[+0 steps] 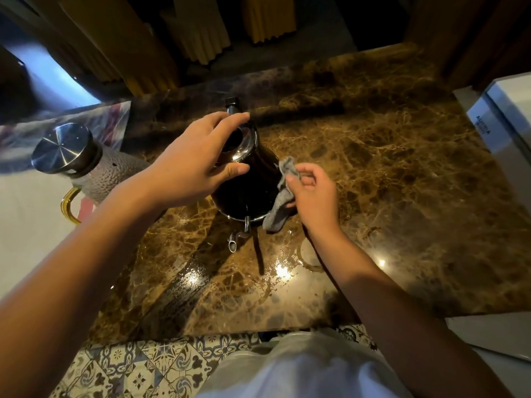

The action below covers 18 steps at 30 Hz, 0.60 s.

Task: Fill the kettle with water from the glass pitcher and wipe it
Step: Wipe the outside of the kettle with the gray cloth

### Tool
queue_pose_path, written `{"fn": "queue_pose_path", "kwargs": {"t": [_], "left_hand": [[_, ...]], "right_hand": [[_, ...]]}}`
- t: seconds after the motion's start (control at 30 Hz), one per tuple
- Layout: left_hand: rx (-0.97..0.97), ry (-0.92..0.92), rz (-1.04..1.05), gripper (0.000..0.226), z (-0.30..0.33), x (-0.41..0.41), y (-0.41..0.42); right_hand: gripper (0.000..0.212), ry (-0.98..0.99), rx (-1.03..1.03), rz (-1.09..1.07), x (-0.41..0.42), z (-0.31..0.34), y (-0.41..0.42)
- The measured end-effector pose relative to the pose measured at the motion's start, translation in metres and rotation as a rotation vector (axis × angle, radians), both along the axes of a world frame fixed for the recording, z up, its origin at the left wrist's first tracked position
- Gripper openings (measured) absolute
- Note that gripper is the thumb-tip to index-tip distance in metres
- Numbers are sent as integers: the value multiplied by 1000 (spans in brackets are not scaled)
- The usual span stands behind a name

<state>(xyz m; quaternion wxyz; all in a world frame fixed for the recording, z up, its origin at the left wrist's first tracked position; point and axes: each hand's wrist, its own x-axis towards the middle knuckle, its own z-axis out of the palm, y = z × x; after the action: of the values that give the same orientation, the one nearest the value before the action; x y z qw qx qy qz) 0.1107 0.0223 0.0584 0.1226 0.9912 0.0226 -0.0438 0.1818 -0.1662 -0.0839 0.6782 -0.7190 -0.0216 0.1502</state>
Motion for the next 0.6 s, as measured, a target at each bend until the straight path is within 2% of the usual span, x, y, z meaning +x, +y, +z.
{"fn": "queue_pose_path", "kwargs": {"t": [0.17, 0.27, 0.33, 0.43, 0.5, 0.6], "left_hand": [[23, 19, 1, 82, 2, 1, -2], [22, 30, 7, 81, 2, 1, -3], [17, 31, 17, 80, 3, 1, -4], [3, 35, 25, 78, 3, 0, -5], [-4, 38, 33, 77, 3, -1, -5], [-21, 41, 38, 76, 3, -1, -5]], "right_hand": [[17, -442, -65, 31, -7, 29, 17], [17, -605, -120, 72, -31, 12, 8], [17, -649, -209, 161, -47, -10, -3], [20, -569, -344, 176, -46, -28, -17], [20, -545, -313, 143, -35, -22, -18], [20, -645, -180, 126, -26, 7, -7]]}}
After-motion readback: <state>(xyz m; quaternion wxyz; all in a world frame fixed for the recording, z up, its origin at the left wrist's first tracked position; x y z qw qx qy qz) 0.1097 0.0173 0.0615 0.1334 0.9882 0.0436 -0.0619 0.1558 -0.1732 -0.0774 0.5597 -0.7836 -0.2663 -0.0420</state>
